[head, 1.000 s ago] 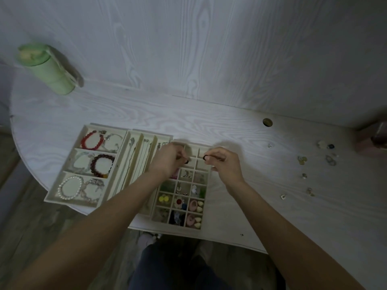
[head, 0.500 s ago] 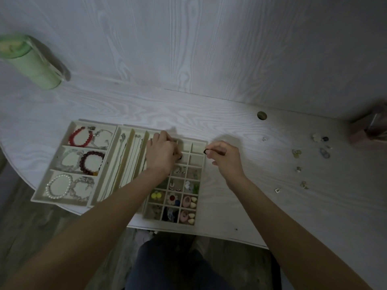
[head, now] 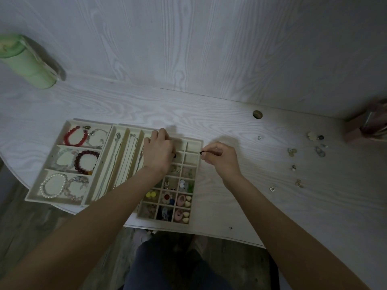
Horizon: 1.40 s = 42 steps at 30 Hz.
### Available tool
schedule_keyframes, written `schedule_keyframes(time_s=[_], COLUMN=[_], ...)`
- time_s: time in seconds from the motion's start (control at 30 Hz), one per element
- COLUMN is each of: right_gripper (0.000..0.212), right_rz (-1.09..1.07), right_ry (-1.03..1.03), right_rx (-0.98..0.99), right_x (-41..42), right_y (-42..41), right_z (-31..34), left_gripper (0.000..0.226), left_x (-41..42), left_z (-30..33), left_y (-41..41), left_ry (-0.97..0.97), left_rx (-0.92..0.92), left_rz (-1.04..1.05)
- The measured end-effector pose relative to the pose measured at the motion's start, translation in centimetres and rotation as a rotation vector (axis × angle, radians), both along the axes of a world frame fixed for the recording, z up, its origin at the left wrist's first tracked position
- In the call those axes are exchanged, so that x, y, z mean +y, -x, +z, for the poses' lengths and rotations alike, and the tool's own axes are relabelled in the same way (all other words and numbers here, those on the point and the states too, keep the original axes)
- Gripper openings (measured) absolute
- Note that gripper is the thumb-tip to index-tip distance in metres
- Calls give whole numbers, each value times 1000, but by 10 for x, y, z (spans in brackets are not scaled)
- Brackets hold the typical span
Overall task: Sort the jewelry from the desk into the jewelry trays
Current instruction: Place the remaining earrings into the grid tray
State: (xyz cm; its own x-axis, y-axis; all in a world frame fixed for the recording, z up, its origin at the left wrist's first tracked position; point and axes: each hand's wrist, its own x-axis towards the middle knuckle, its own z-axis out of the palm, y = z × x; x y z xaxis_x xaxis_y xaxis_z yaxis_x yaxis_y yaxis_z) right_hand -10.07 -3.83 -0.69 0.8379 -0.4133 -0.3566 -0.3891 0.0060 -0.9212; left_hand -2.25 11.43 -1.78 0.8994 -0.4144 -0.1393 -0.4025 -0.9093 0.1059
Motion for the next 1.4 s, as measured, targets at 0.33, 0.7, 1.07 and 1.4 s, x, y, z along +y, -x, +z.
schedule_keyframes(time_s=[0.33, 0.7, 1.07, 1.4], right_gripper=[19, 12, 17, 15], right_rz=[4, 119, 380, 483], right_ry=[-37, 167, 785, 1001], right_rx=[5, -10, 99, 130], right_x=[3, 18, 47, 54], right_y=[-1, -11, -31, -34], right_z=[-2, -2, -15, -16], left_gripper=[17, 19, 29, 30], left_x=[1, 5, 28, 38], left_z=[0, 1, 7, 6], left_y=[1, 0, -7, -9], left_ry=[-6, 19, 114, -49], left_rx=[-8, -1, 49, 30], left_rz=[-19, -30, -113, -248])
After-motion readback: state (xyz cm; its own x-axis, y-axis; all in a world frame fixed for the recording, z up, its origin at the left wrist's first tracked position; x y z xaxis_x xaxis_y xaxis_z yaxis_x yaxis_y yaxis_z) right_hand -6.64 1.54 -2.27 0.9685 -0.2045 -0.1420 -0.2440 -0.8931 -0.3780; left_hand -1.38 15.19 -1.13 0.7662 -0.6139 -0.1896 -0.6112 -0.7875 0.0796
